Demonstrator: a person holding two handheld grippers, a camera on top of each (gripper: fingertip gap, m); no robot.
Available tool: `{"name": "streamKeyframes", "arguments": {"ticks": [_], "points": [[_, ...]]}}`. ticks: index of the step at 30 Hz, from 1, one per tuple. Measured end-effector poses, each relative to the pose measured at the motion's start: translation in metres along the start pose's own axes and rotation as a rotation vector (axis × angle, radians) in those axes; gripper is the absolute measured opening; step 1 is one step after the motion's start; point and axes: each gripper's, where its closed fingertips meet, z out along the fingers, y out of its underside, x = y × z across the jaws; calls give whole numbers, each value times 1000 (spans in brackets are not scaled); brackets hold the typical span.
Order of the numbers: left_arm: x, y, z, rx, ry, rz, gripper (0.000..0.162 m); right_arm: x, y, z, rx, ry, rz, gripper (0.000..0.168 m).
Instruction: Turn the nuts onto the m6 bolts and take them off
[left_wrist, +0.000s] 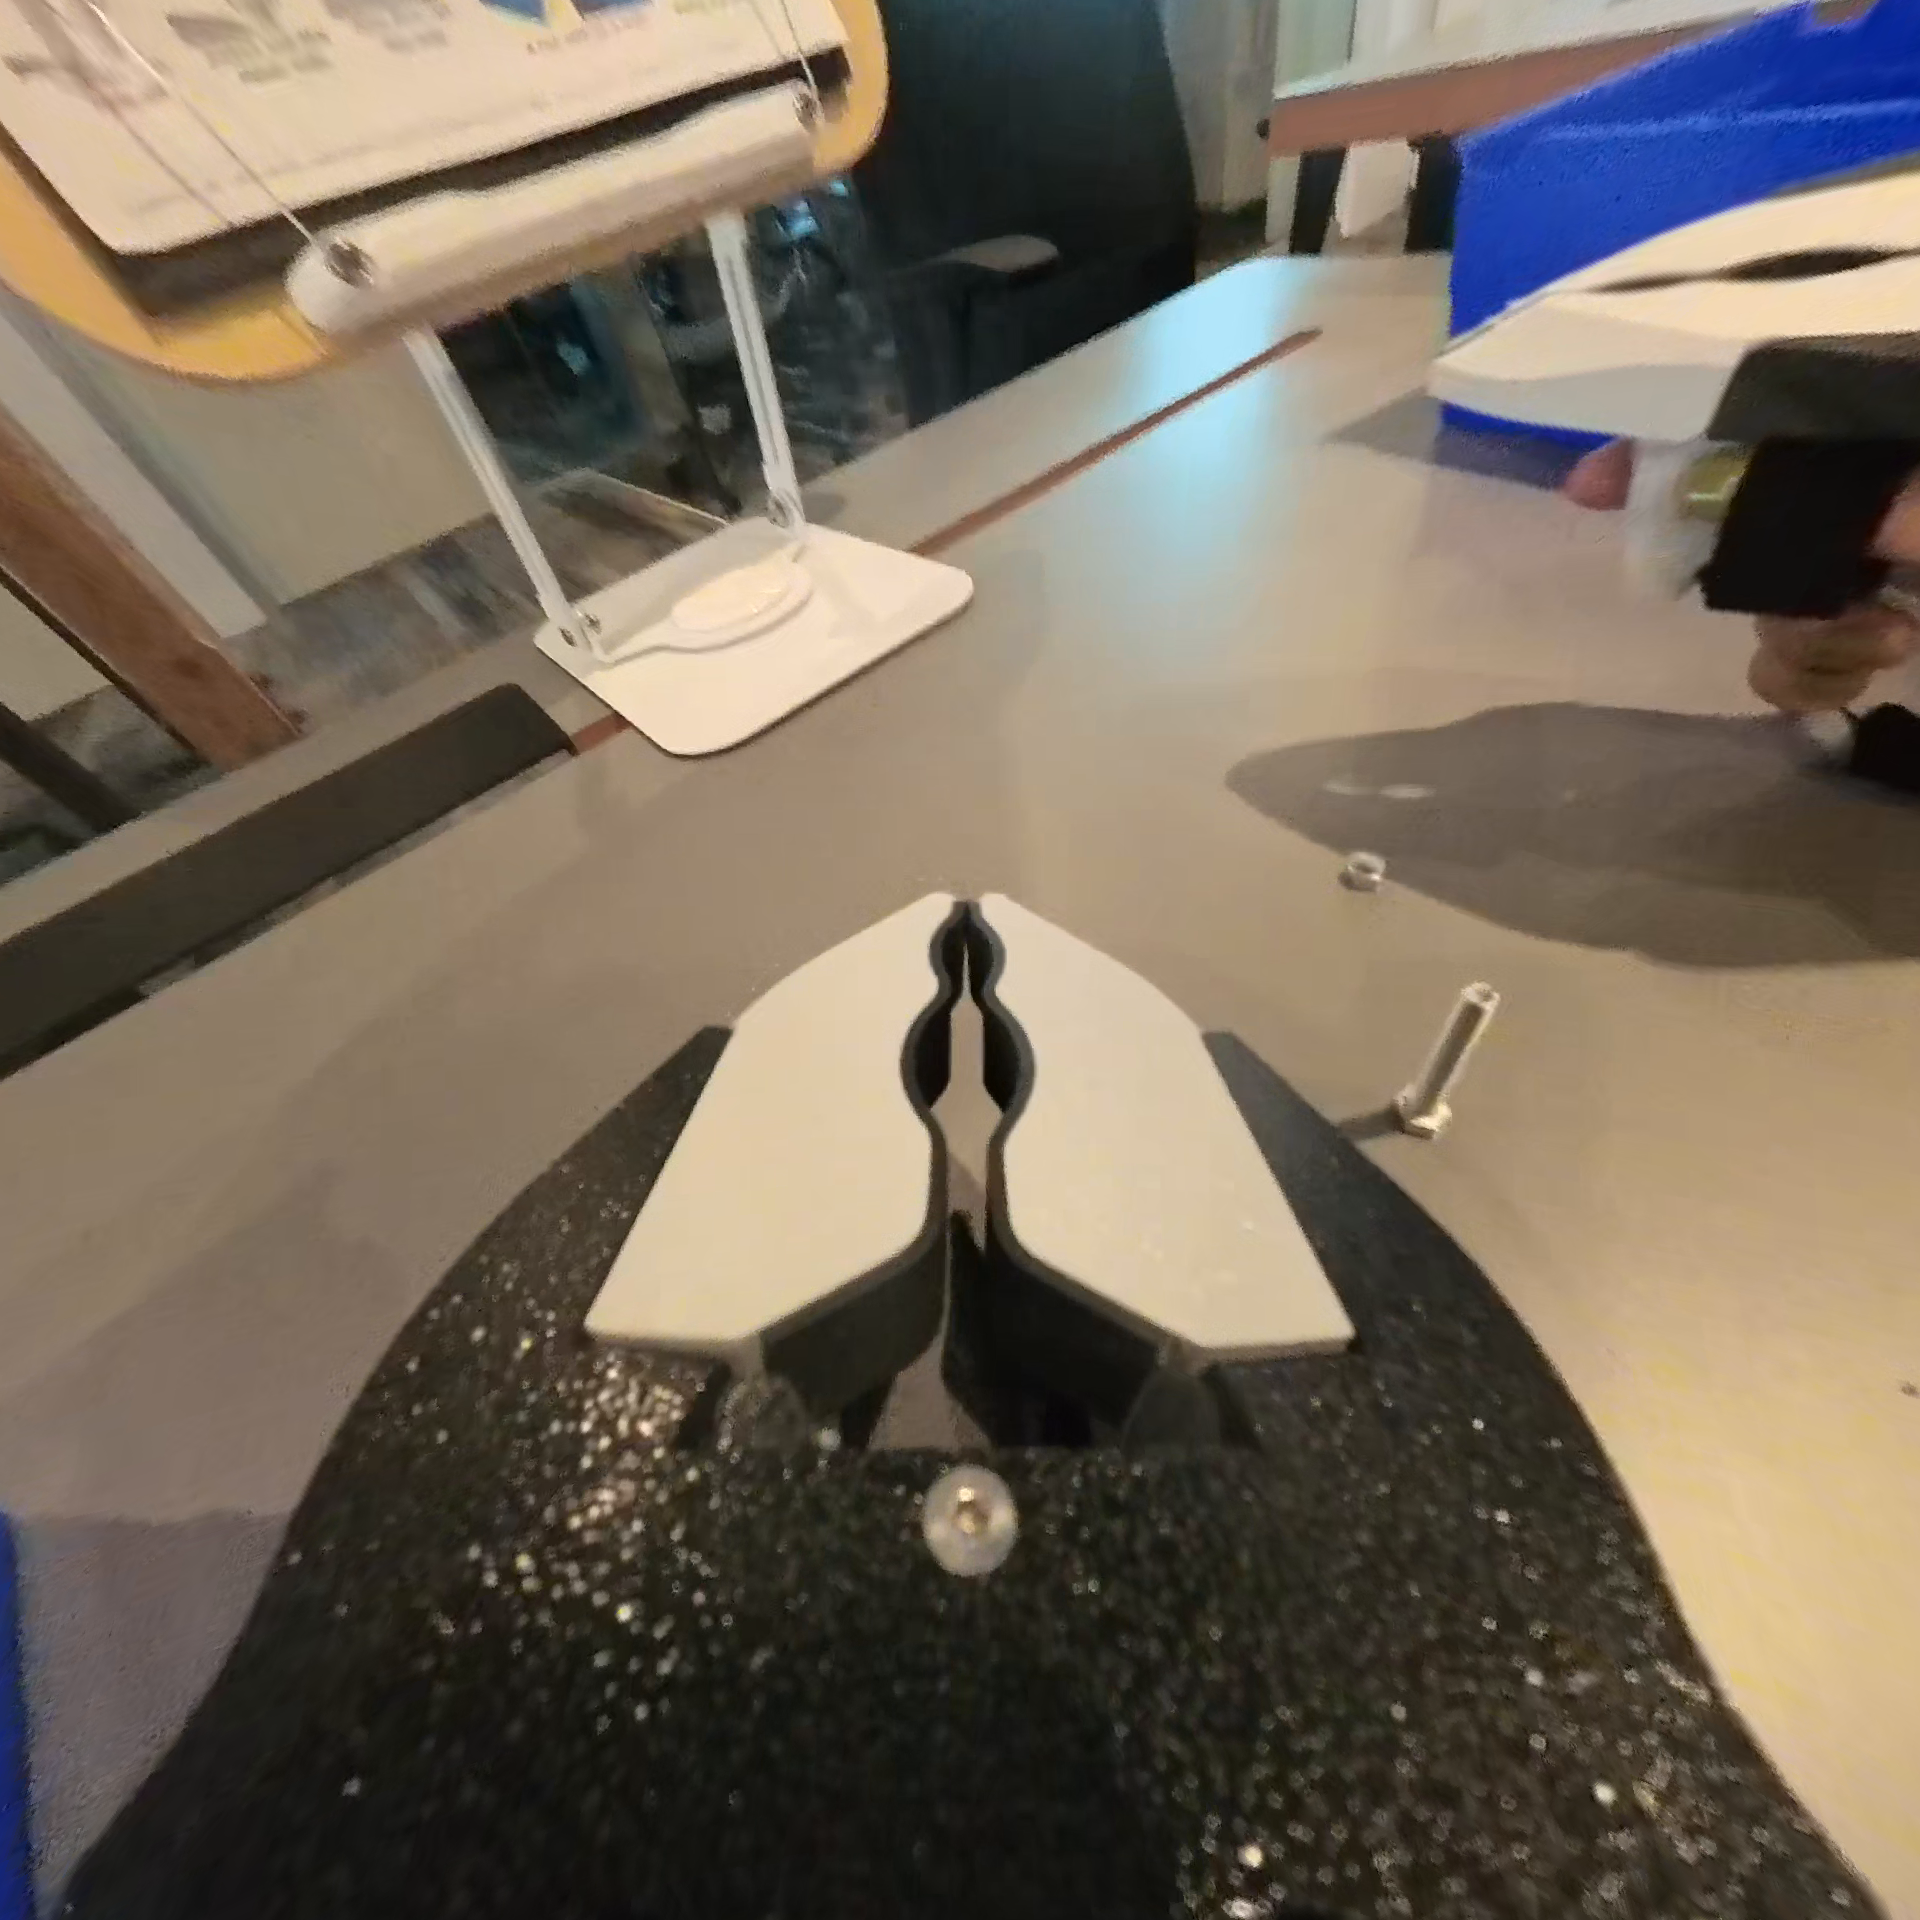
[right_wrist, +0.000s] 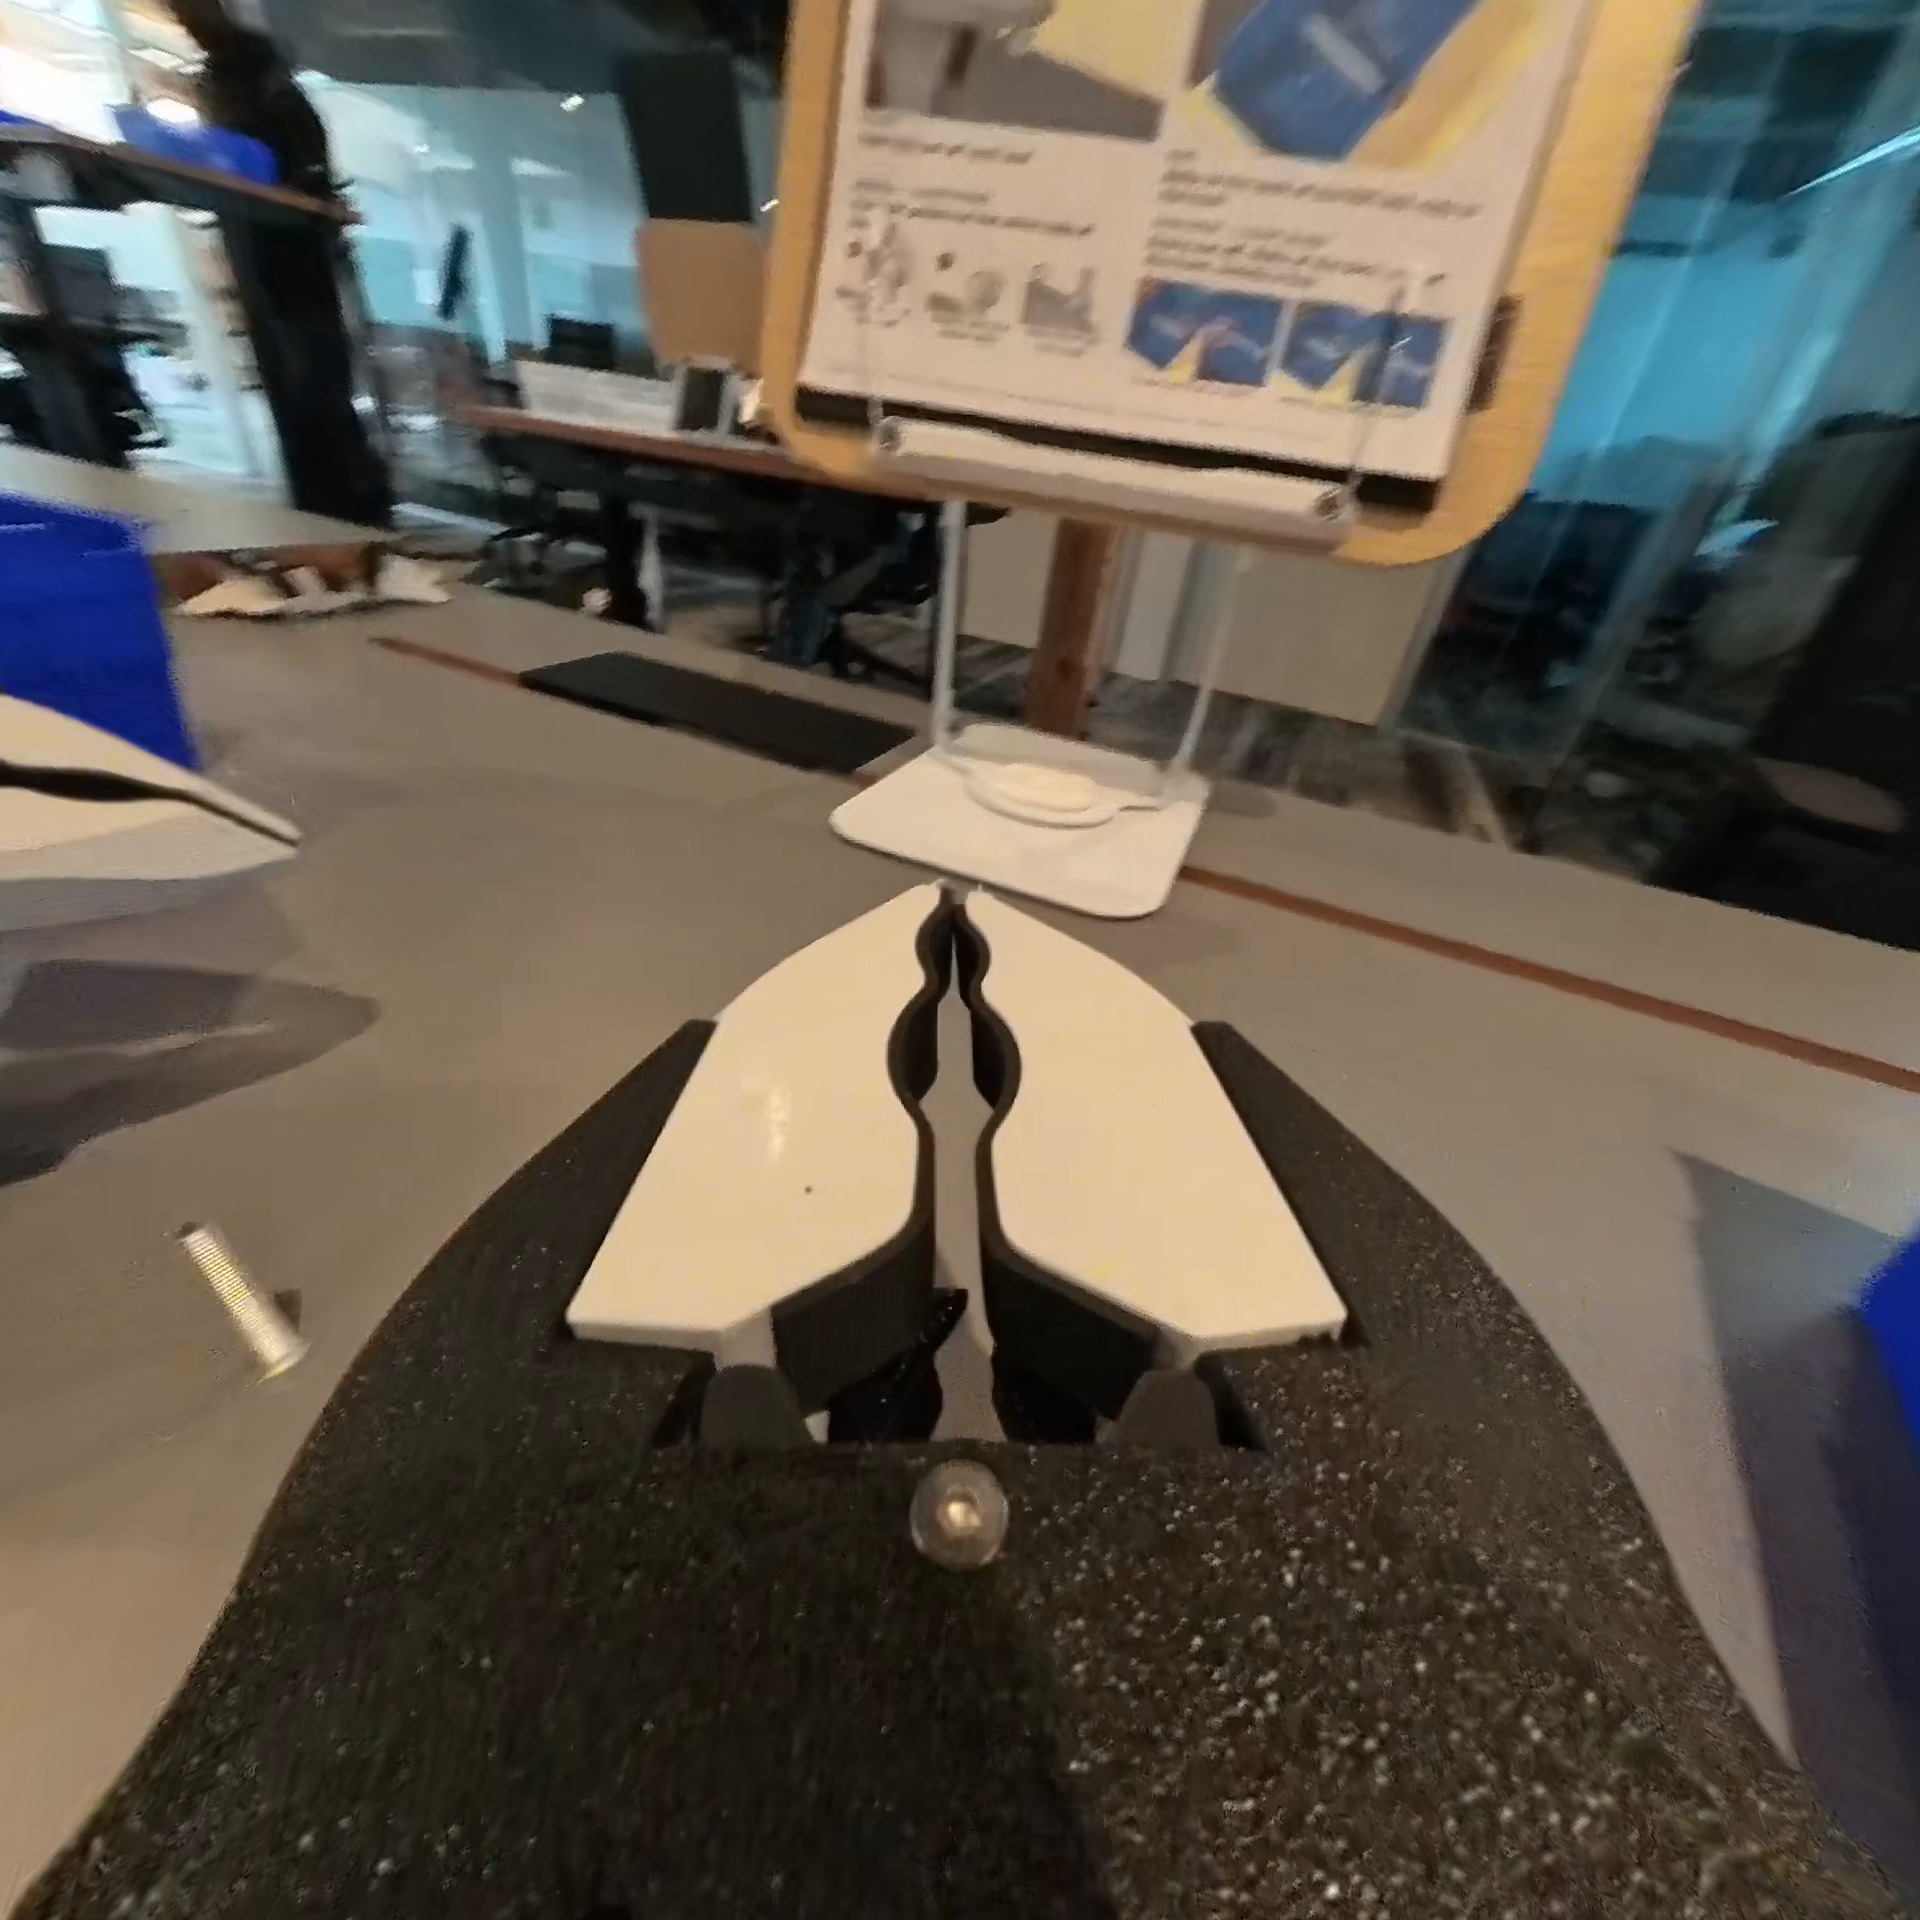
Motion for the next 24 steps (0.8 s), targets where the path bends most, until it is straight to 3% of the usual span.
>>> {"name": "streamKeyframes", "arguments": {"ticks": [6,15,20,24], "points": [[11,6,0,-24,80,-40,0,-37,13,2,-116,-264,43,0],[18,10,2,-23,132,-38,0,-100,25,-29,-224,-777,78,0],[22,14,4,-48,128,10,0,-118,26,-36,-231,-862,61,19],[25,16,5,-64,126,46,0,-128,29,-36,-255,-868,24,22]]}}
